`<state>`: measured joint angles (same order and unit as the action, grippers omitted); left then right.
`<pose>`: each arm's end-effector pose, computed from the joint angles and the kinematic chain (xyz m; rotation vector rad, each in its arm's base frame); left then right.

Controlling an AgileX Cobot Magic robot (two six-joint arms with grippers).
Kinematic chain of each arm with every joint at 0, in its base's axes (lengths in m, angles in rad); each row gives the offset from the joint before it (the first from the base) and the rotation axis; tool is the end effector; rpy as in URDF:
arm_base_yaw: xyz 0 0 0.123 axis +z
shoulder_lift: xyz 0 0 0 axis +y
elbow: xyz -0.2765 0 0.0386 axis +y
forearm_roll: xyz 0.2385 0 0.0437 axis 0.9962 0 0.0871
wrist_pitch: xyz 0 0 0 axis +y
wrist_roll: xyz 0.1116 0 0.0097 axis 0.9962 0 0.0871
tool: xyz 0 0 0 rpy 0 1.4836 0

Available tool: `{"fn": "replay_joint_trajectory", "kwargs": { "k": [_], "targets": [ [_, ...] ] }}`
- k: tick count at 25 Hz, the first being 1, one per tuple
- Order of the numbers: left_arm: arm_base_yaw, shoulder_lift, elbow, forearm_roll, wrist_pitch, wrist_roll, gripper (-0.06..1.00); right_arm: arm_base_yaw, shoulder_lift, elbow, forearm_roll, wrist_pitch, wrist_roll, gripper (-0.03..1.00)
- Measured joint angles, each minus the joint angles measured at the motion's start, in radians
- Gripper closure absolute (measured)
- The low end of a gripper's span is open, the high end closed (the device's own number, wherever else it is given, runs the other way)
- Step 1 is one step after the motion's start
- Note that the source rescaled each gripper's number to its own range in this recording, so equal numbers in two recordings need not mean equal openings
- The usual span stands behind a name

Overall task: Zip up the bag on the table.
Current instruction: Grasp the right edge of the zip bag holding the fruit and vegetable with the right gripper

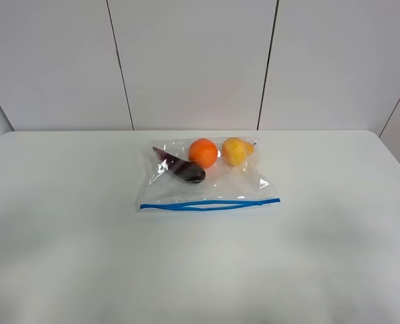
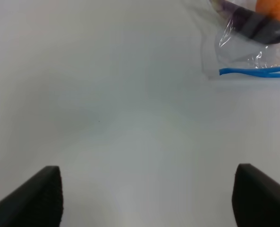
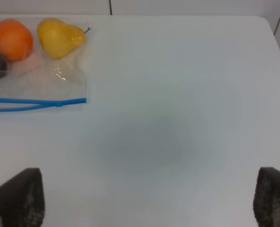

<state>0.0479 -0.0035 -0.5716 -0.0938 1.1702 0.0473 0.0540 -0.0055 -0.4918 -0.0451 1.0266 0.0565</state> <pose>-0.0022 -0.0098 0.2729 0.0141 2.0754 -0.0538 0.0134 -0.0036 0.2644 0.0036 2.0121 0.0167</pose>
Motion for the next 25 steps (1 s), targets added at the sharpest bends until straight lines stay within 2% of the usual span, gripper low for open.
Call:
{"fn": "replay_joint_trajectory", "kwargs": {
  "k": [16, 19, 25],
  "targets": [
    [0.000, 0.000, 0.000, 0.000, 0.000, 0.000, 0.02, 0.000, 0.007, -0.011, 0.007, -0.004, 0.000, -0.03],
    [0.000, 0.000, 0.000, 0.000, 0.000, 0.000, 0.02, 0.000, 0.093, -0.048, 0.026, -0.033, 0.000, -0.03],
    [0.000, 0.000, 0.000, 0.000, 0.000, 0.000, 0.02, 0.000, 0.457, -0.179, 0.060, -0.133, 0.000, -0.03]
  ]
}}
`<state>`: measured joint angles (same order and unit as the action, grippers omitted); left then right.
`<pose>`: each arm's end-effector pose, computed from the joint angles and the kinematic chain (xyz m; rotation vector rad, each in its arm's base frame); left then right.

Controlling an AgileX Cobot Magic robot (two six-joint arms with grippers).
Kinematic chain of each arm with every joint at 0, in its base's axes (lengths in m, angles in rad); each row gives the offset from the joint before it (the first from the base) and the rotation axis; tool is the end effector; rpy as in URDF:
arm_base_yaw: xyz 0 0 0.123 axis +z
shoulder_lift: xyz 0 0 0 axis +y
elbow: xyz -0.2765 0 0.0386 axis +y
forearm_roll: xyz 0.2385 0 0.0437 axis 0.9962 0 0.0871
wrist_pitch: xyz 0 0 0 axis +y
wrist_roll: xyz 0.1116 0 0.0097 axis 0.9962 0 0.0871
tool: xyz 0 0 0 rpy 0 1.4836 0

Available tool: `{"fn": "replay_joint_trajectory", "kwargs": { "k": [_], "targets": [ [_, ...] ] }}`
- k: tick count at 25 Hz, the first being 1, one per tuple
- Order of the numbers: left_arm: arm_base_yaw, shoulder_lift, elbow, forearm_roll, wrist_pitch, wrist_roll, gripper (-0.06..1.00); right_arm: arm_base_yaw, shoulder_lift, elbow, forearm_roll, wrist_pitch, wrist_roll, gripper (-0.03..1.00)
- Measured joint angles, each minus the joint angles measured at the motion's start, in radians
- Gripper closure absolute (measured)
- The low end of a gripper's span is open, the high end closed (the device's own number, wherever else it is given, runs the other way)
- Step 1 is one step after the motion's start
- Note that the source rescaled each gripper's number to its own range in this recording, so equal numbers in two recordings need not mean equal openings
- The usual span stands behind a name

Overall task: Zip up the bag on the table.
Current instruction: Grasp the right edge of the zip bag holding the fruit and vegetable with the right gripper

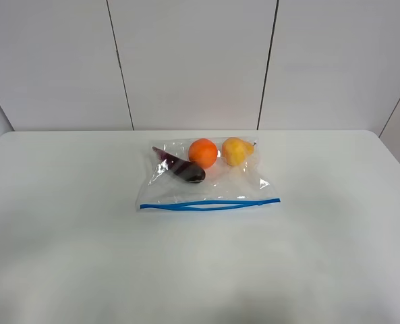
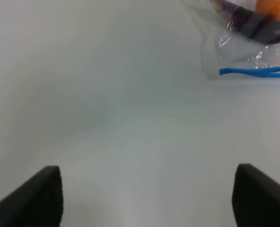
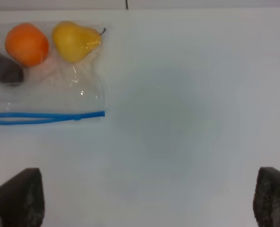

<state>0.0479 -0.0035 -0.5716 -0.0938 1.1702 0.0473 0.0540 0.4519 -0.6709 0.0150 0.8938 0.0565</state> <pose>-0.0022 -0.0098 0.2729 0.0141 2.0754 -0.0538 0.0844 0.0059 0.3108 0.0061 2.1594 0.0819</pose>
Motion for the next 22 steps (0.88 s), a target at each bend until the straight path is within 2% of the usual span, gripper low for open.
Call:
{"fn": "replay_joint_trajectory", "kwargs": {
  "k": [5, 9, 16, 19, 22],
  "targets": [
    [0.000, 0.000, 0.000, 0.000, 0.000, 0.000, 0.02, 0.000, 0.337, -0.138, 0.045, -0.058, -0.008, -0.03],
    [0.000, 0.000, 0.000, 0.000, 0.000, 0.000, 0.02, 0.000, 0.605, -0.242, 0.163, -0.079, -0.103, -0.02],
    [0.000, 0.000, 0.000, 0.000, 0.000, 0.000, 0.02, -0.002, 0.978, -0.386, 0.513, -0.080, -0.402, 0.00],
    [0.000, 0.000, 0.000, 0.000, 0.000, 0.000, 0.02, -0.029, 1.107, -0.438, 0.665, -0.037, -0.506, 0.00],
    [0.000, 0.000, 0.000, 0.000, 0.000, 0.000, 0.02, -0.099, 1.209, -0.467, 0.787, 0.034, -0.602, 0.00]
  ]
}}
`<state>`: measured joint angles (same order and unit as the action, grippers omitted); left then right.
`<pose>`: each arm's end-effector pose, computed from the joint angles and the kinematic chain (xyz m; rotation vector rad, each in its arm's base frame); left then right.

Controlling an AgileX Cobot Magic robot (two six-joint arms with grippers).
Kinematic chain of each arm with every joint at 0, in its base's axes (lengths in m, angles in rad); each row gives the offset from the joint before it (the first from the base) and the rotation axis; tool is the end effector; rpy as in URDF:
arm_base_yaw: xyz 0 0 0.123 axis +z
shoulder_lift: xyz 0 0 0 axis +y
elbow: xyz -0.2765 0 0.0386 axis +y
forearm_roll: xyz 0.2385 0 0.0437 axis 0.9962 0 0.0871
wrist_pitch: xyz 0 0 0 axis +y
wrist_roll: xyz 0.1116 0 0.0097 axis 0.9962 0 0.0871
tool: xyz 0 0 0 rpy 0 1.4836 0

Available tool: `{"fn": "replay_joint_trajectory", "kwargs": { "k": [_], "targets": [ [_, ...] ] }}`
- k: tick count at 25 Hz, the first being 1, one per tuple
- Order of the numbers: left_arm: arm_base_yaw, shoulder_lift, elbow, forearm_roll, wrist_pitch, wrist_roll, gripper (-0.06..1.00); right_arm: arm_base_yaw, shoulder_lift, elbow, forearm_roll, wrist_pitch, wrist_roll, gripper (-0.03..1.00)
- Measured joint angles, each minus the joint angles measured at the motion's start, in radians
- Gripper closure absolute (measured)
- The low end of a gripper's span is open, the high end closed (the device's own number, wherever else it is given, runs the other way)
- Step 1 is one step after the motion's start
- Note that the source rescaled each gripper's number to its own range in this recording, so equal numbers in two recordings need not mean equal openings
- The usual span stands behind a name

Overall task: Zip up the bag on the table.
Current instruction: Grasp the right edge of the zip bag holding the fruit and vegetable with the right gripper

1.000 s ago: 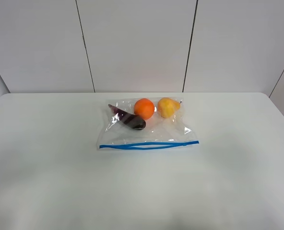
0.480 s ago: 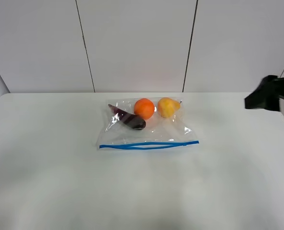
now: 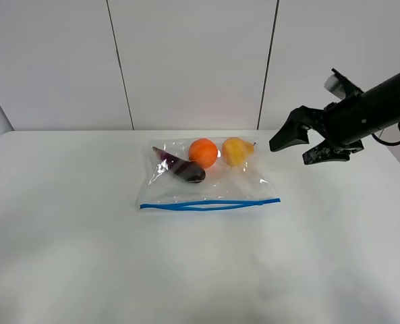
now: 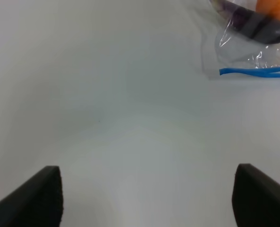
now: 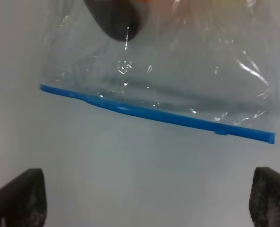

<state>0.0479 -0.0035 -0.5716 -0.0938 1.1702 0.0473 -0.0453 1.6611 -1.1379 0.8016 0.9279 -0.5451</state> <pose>-0.0022 -0.0098 0.2729 0.0141 2.0754 -0.0538 0.3289 0.0496 0.2287 -0.0909 2.6356 0.8231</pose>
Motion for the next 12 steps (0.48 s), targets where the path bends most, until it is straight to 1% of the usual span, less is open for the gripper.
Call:
{"fn": "replay_joint_trajectory", "kwargs": {
  "k": [2, 5, 8, 12],
  "targets": [
    [0.000, 0.000, 0.000, 0.000, 0.000, 0.000, 0.02, -0.069, 0.055, -0.005, 0.052, 0.068, -0.070, 0.00],
    [0.000, 0.000, 0.000, 0.000, 0.000, 0.000, 0.02, -0.153, 0.118, -0.005, 0.085, 0.165, -0.153, 0.00],
    [0.000, 0.000, 0.000, 0.000, 0.000, 0.000, 0.02, -0.192, 0.173, -0.005, 0.136, 0.171, -0.193, 0.03],
    [0.000, 0.000, 0.000, 0.000, 0.000, 0.000, 0.02, -0.191, 0.259, -0.005, 0.150, 0.180, -0.230, 0.06]
  ]
}}
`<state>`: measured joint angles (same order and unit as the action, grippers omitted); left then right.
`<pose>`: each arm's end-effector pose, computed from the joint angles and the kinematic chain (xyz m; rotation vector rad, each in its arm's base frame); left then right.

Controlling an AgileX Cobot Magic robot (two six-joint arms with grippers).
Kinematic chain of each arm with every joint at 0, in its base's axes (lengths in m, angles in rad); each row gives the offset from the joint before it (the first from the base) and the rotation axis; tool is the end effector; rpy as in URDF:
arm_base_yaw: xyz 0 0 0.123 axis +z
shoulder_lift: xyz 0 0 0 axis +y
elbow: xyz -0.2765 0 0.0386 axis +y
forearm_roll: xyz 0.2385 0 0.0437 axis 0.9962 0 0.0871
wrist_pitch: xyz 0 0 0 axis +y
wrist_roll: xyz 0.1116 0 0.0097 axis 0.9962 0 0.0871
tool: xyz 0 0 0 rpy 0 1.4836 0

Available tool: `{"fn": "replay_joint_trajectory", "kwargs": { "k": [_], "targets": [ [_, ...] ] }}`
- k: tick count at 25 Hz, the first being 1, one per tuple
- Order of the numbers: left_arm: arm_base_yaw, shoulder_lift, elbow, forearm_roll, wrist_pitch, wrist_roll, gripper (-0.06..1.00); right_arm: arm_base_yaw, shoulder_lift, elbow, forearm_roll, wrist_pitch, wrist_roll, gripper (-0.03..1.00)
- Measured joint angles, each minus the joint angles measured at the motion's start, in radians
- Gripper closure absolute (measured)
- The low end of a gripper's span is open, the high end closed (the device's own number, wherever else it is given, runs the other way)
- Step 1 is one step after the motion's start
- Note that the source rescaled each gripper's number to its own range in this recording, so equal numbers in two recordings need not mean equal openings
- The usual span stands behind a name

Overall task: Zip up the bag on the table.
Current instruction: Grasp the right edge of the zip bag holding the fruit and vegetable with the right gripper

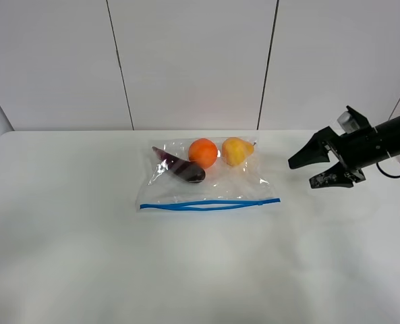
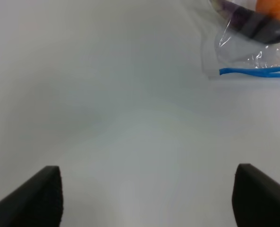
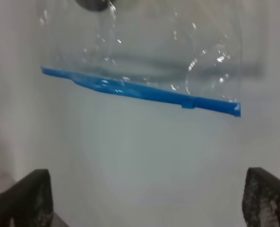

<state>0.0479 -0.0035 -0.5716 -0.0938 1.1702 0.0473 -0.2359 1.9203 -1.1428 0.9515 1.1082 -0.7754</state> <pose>-0.0022 -0.0098 0.2729 0.0141 2.0754 -0.0538 0.3429 0.0016 0.1567 0.0155 2.7168 1.1392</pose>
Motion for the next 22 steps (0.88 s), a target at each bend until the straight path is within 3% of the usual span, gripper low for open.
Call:
{"fn": "replay_joint_trajectory", "kwargs": {
  "k": [12, 22],
  "targets": [
    [0.000, 0.000, 0.000, 0.000, 0.000, 0.000, 0.02, 0.018, 0.266, -0.058, 0.053, -0.034, -0.051, 0.09],
    [0.000, 0.000, 0.000, 0.000, 0.000, 0.000, 0.02, 0.106, 0.299, -0.153, 0.079, -0.046, -0.062, 0.12]
  ]
}}
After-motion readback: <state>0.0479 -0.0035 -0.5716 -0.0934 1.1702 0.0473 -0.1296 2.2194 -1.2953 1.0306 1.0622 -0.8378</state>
